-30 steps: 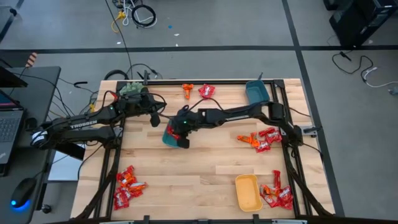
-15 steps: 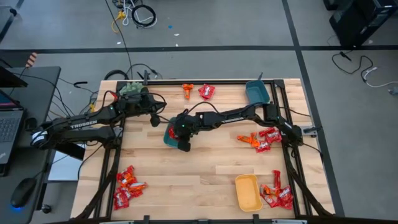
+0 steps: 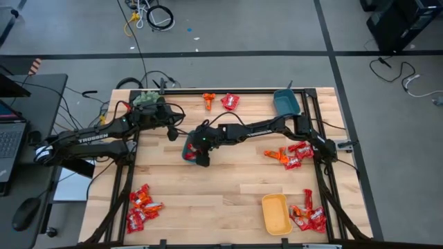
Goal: Sort candy
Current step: Put the small red candy into the green bin
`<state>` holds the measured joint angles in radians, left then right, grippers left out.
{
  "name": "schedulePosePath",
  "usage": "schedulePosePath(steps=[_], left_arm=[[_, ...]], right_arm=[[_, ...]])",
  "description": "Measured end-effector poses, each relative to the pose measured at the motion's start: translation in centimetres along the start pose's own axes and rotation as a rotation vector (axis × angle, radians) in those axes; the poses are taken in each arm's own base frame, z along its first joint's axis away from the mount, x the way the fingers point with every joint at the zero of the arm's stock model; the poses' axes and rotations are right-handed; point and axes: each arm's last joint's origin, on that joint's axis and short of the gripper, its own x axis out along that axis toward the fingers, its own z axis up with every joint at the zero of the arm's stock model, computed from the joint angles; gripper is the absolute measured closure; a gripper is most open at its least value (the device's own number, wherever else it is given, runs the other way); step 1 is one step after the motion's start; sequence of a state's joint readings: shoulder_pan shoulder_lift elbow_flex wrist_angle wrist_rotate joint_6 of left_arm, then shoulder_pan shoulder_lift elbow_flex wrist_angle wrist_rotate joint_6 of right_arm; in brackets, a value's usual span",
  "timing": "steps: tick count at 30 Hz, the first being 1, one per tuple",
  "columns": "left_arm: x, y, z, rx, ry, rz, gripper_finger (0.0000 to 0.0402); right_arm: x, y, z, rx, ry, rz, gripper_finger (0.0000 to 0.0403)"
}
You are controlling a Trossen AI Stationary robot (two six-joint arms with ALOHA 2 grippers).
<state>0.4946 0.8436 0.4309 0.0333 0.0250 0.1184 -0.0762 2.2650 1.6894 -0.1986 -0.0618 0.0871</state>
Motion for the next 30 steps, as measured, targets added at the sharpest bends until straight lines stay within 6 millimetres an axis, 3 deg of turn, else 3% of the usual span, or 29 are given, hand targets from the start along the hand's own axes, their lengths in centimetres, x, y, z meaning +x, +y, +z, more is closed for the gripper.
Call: schedulePosePath(steps=[5,7,13,19,23,30], left_arm=[[0.0,0.0,0.0,0.000,0.001,0.000,0.0401],[0.0,0.0,0.0,0.000,0.003,0.000,0.0401],[0.0,0.0,0.0,0.000,0.003,0.000,0.0401],[0.0,0.0,0.0,0.000,0.003,0.000,0.0401],[0.0,0.0,0.0,0.000,0.000,0.007,0.0401],[0.0,0.0,0.0,0.001,0.003,0.013,0.0401]], right_arm=[[1.1,-0.4,-0.4,-0.009,-0.025,-0.013,0.0367],[1.8,-0.5,-0.9,-0.019,-0.014,-0.018,0.0387],[3.4,-1.0,-2.1,0.022,0.011,-0.020,0.0398],[2.7,-0.9,-1.8,0.029,0.017,0.004,0.0384],[0.3,-0.6,-0.1,0.016,-0.007,0.010,0.0366],[-6.6,0.2,3.1,-0.046,-0.015,0.010,0.0311]])
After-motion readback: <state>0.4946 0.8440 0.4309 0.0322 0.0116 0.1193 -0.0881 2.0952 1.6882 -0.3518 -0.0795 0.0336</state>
